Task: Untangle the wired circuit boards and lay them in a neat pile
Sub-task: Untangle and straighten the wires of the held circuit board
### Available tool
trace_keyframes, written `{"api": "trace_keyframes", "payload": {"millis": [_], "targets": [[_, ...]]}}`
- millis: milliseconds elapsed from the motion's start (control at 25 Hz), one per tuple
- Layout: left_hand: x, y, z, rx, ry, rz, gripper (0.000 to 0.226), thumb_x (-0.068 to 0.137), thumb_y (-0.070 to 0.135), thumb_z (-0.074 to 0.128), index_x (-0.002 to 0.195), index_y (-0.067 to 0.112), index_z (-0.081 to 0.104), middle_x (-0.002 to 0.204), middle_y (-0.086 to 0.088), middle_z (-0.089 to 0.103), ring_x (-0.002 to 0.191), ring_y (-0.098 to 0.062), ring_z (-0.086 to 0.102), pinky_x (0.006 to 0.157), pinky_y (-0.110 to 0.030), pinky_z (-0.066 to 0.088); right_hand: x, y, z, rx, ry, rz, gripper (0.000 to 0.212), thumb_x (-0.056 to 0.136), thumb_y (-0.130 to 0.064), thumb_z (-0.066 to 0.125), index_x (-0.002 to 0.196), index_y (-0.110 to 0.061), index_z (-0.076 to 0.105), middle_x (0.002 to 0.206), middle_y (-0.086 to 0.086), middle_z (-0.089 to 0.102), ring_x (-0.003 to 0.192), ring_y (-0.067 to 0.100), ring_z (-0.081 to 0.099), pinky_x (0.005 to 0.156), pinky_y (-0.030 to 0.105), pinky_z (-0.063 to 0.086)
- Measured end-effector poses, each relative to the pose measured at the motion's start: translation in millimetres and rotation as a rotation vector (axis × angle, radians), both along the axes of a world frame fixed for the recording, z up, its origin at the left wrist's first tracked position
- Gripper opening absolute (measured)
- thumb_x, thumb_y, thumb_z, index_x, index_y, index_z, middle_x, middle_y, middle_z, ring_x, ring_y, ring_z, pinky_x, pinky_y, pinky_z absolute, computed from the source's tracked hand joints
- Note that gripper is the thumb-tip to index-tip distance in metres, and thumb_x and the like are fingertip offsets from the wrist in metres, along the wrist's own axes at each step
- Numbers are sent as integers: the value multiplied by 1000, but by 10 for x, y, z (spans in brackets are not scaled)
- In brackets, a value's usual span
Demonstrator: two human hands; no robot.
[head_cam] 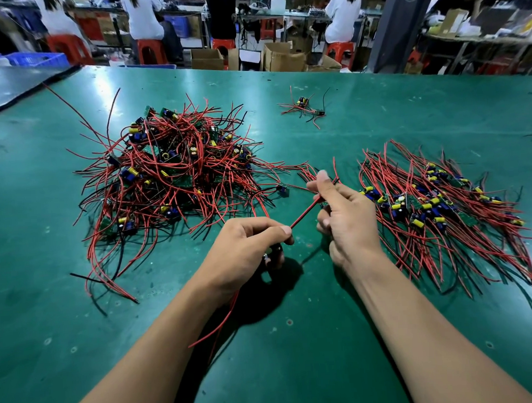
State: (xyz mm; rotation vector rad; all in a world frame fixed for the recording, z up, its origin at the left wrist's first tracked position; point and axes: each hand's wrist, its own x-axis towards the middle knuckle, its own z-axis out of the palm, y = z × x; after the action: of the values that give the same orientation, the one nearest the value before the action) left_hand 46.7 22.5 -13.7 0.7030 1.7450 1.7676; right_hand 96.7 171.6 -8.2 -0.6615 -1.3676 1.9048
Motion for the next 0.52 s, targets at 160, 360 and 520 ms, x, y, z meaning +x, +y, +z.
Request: {"api": "trace_keyframes", "payload": {"millis": [160, 360, 520], "targets": [[2, 4, -28, 3, -3, -12, 21, 90, 13, 65, 71, 8, 72, 52, -9, 60, 46, -17, 51, 51, -21, 39, 2, 49, 31, -252, -19, 48, 49, 102, -43, 54, 69, -7, 62, 48, -6, 42, 32, 5, 26, 34, 17, 19], [8, 48, -32, 69, -99, 87, 30, 95, 28, 61, 82, 4, 72, 62, -11, 66, 52, -16, 58, 53, -20, 49, 47, 51, 43, -286, -99, 130, 52, 84, -61, 63, 76, -11, 71, 58, -6, 56, 36, 4, 32, 34, 16, 25], [-52, 76, 3, 80, -285, 120, 56, 96, 56, 42, 102, 7, 70, 89, -18, 75, 80, -29, 72, 77, -35, 58, 85, -76, 50, -3, -156, 172, 50, 70, -62, 74, 87, -15, 70, 73, -4, 63, 43, 8, 43, 39, 19, 34]]}}
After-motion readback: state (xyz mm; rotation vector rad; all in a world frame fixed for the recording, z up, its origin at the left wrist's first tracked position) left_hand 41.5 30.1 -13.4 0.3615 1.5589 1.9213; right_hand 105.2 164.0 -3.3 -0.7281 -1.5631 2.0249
